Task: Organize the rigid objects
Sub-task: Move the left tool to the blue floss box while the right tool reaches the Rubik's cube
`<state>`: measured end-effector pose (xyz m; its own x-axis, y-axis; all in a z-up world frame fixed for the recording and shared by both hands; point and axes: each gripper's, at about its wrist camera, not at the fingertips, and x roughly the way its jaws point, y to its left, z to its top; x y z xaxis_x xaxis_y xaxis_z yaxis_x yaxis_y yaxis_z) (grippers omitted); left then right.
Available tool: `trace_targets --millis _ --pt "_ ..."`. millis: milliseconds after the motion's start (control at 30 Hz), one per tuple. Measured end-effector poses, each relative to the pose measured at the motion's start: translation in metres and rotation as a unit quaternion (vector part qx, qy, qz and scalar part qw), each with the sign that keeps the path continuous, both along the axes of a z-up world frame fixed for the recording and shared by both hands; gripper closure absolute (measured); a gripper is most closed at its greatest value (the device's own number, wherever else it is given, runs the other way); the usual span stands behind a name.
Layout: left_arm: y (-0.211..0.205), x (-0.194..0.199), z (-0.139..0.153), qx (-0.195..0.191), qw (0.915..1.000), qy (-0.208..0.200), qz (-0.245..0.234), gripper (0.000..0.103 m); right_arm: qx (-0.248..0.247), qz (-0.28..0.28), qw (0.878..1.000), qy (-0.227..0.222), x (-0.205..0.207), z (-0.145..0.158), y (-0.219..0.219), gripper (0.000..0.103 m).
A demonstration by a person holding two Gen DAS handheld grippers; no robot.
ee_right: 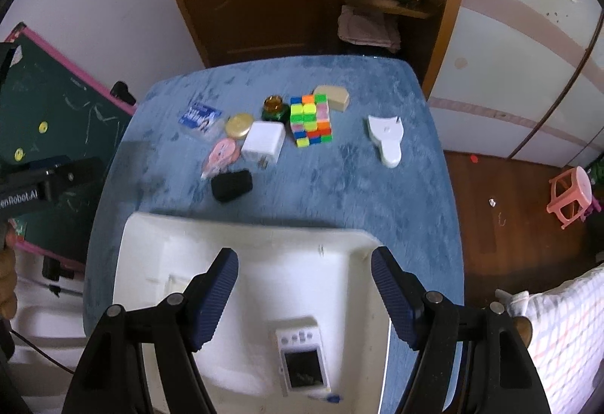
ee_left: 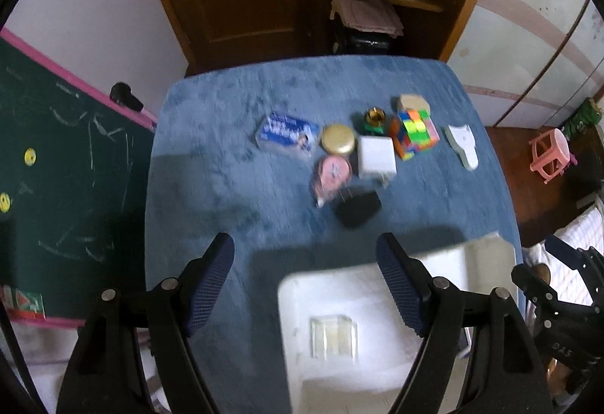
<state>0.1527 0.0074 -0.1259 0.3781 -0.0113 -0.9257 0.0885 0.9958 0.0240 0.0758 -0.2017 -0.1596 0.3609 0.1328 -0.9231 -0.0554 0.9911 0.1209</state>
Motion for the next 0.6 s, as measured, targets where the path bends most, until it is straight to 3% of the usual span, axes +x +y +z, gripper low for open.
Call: trace_targets --millis 167,367,600 --pt "0.010 0.041 -0.007 -0.020 0.9992 0.025 0.025 0.022 -0.008 -0.007 1.000 -0.007 0.034 0.003 0.002 0.029" --pt "0.016 0.097 -0.037 -0.062 0.9908 0.087 0.083 0.022 -0.011 -0.015 1.000 0.000 0.087 -0.007 0.002 0.029" --pt "0.030 0.151 -0.089 -0.101 0.9674 0.132 0.191 0.022 0.001 -0.018 1.000 0.020 0.150 -0.030 -0.004 0.029"
